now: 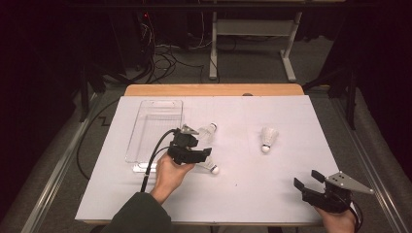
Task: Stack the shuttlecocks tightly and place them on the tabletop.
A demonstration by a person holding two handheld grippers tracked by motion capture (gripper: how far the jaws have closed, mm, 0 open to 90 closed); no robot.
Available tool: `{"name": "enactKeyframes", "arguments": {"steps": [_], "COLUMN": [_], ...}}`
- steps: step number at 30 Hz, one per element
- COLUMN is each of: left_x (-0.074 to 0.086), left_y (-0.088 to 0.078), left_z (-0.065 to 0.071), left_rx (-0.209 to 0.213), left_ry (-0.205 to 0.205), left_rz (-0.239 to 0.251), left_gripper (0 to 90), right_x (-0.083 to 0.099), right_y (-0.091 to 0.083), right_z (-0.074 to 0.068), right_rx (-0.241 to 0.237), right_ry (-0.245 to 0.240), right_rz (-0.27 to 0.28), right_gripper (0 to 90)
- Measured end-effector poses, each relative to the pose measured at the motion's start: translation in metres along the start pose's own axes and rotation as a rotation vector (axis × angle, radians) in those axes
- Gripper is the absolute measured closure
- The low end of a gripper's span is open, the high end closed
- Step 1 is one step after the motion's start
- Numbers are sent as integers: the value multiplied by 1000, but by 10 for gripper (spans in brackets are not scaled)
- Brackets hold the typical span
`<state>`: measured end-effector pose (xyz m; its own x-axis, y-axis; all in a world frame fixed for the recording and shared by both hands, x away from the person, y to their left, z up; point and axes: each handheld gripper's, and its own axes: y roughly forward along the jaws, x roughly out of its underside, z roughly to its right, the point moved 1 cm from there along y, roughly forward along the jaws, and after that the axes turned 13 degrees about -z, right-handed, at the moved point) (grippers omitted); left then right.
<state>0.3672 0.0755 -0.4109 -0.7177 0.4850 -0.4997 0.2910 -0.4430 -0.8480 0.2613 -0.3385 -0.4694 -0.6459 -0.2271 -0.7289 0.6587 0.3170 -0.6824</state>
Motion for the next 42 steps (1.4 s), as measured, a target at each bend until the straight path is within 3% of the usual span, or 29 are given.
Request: {"name": "enactKeyframes", "arguments": {"steps": [17,42], "left_x": [-14,-39], "left_y": [9,24], "left_z": [-11,-15], "left_rx": [19,4], "left_ry": [-58,-70], "left_rz": [-12,-58], "left_gripper": [412,412], "right_x": [0,0], "right_y": [0,1], "right_z": [0,0], "right_rx": [-4,-9], "right_ry": [1,3], "right_rz": [-1,-5], "right_gripper": [267,267]}}
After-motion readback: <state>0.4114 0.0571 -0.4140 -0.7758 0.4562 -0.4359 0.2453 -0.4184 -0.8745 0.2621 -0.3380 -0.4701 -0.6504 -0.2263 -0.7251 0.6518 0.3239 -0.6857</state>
